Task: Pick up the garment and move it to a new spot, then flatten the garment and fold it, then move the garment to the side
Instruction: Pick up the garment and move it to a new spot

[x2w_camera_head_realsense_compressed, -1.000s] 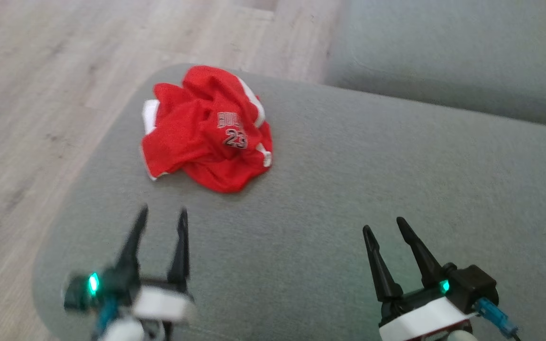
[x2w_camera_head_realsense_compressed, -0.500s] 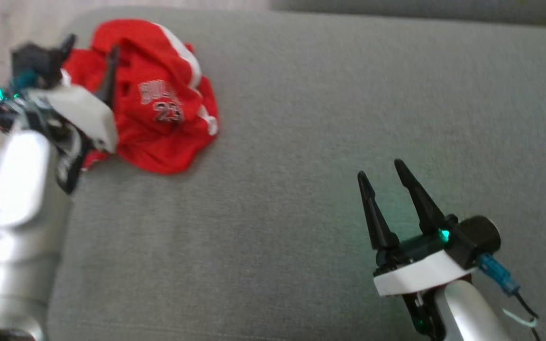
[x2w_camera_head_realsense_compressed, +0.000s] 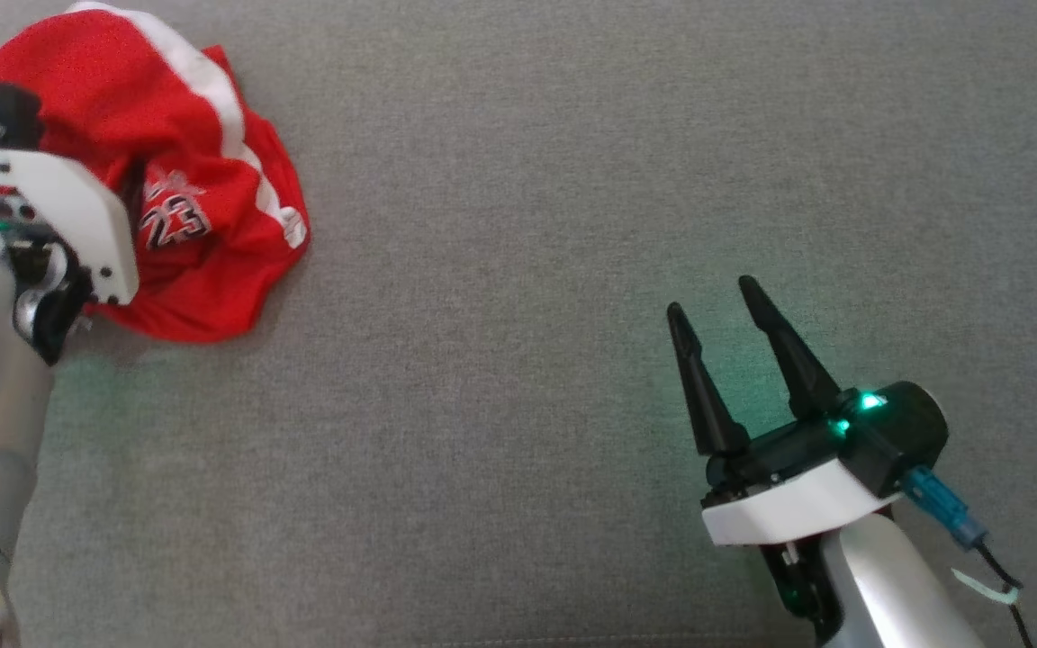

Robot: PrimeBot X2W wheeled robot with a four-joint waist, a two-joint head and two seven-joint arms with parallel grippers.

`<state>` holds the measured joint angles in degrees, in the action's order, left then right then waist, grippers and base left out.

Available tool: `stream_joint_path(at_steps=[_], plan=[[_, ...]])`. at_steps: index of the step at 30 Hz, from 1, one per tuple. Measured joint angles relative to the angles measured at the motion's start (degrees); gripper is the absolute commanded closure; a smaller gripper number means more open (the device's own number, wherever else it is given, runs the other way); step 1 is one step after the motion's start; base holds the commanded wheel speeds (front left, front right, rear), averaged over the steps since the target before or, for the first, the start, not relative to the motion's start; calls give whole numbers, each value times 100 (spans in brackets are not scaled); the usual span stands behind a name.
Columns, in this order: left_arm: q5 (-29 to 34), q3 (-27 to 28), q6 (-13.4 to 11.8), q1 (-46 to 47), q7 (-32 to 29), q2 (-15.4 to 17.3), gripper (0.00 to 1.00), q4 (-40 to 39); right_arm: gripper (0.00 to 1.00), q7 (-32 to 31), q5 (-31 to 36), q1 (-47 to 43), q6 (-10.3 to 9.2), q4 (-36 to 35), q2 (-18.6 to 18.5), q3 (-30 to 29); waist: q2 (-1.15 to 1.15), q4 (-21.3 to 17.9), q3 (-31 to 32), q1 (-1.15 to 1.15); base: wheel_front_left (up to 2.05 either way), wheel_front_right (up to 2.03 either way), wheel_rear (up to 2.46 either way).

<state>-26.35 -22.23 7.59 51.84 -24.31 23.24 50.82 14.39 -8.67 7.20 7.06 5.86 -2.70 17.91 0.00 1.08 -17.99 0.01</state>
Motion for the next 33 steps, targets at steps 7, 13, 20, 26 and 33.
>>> stream_joint_path(at_steps=[7,13,20,26,33], plan=[[-296,-52,0,36,-92,-22,100,346,0,0,-34,29,0,-30,-1,-64,0,-37,114,-1,0,0,0],[-208,-110,-32,83,1724,42,100,56,0,0,-34,-7,0,-15,-2,-30,0,34,367,-1,0,0,0],[-141,-58,-32,345,3383,-16,100,-558,0,0,-154,-292,0,43,-2,-30,0,132,802,-2,0,0,0],[-210,-457,-1,447,3446,-49,100,-1404,0,0,-357,-418,0,43,-2,-47,0,184,1068,-2,0,0,0],[-446,-1018,-1,274,3091,-187,100,-2335,0,0,-454,-421,0,-7,-1,-135,0,-119,1121,-1,0,0,0]])
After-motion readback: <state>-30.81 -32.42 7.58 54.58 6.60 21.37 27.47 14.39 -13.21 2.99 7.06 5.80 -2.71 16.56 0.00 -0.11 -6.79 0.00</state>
